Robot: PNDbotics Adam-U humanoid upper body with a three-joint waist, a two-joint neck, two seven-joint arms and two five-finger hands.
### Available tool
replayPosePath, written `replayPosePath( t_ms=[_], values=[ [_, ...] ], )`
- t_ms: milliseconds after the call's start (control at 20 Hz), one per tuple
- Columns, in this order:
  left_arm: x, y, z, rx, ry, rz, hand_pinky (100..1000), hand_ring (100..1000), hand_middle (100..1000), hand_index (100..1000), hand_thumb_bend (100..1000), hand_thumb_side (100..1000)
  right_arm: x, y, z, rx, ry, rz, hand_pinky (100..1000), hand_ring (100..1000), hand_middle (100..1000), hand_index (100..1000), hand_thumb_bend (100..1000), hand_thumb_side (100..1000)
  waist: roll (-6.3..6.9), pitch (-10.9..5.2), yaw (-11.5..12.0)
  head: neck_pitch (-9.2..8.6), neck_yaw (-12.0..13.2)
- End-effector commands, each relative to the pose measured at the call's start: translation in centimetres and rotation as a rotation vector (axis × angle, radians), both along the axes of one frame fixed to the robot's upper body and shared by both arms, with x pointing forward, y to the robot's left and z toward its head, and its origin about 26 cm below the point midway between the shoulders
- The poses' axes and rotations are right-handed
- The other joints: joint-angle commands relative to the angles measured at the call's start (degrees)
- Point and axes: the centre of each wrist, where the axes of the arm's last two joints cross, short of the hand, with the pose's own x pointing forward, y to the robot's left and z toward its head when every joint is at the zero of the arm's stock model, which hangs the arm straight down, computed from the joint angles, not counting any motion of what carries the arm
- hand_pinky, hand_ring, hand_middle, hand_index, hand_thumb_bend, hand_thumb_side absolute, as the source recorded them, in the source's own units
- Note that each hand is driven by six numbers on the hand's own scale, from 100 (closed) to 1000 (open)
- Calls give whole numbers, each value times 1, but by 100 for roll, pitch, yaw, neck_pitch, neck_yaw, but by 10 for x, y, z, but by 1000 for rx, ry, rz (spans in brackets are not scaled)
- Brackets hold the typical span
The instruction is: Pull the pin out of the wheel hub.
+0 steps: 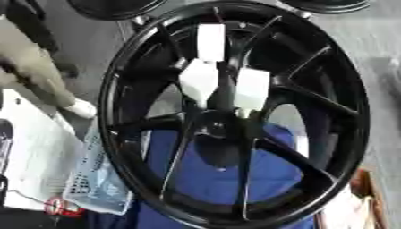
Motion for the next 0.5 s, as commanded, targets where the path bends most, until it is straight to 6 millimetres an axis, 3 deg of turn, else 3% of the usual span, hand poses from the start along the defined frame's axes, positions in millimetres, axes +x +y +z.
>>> replayPosePath(
  t_ms=[50, 250, 500],
  values=[
    [-3, 1, 9, 22, -31, -6, 830, 666, 633, 708, 177, 612, -4, -1, 8, -19, -29, -6, 745, 728, 723, 803, 121, 390, -9, -150, 1, -22, 15],
    [-4, 4, 14, 69, -37, 1, 829, 666, 634, 709, 174, 606, -4, -2, 7, -18, -27, -8, 744, 728, 724, 803, 119, 391, 5, -149, -2, 2, 4],
    [-5, 11, 34, 245, -52, 7, 826, 666, 636, 716, 172, 587, -4, -3, 7, -23, -24, -13, 744, 728, 724, 803, 116, 392, 42, -161, -14, 38, -38]
  ],
)
